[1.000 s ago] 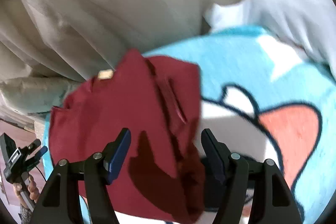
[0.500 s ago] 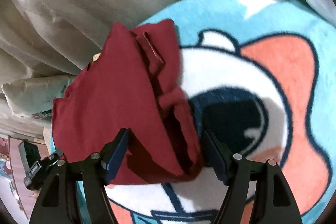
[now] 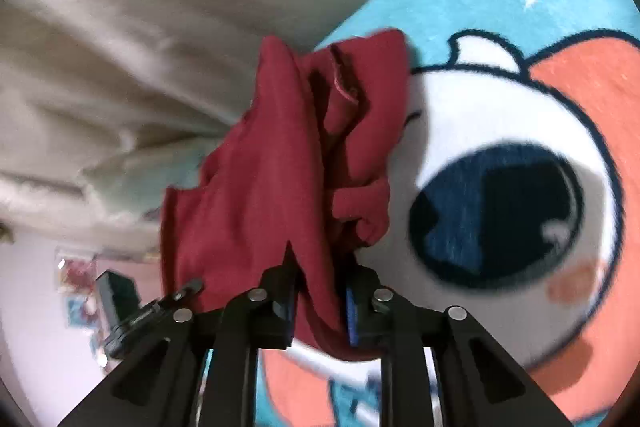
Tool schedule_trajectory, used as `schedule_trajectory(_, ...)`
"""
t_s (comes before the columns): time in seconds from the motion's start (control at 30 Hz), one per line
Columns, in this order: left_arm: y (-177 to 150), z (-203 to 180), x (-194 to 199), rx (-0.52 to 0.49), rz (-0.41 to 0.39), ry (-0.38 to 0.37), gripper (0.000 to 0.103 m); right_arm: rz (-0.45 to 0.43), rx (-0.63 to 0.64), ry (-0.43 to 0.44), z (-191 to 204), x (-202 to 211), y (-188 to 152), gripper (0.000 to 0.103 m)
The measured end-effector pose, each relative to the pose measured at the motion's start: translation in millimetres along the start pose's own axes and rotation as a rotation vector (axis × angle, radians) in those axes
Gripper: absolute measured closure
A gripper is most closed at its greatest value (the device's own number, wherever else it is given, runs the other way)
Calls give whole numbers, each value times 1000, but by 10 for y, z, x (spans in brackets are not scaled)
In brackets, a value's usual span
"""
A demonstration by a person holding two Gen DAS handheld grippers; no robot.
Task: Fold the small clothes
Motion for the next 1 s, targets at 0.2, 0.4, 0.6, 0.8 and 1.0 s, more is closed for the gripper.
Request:
schedule_trajectory(0.2, -733, 54, 118, 71, 38, -4, 94, 65, 41, 14, -141, 460, -548, 84)
schedule_trajectory(0.4, -1046, 382, 157, 202, 9, -23, 86, 48, 56, -190, -654, 630, -866, 70)
schedule_trajectory(0.6, -1071, 249, 689, 99, -155, 83, 67, -157, 259, -173, -3, 1072, -638, 60)
schedule_trajectory(0.8, -976, 126, 575, 46, -149, 110, 52, -38, 423, -119, 465, 486, -689, 57)
schedule_trajectory(1.0, -602, 512, 179, 105, -153, 198, 52, 33, 416, -331, 140, -351, -389, 57)
Point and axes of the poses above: each gripper's, at about its wrist camera, not at the fingertips, and x roughly against the way its jaws point, z to its left, y to its top, the point moved 4 cm from there along -x, roughly the way its jaws point, and after that the axes turned 3 degrees about -z, right-handed, at the moved point
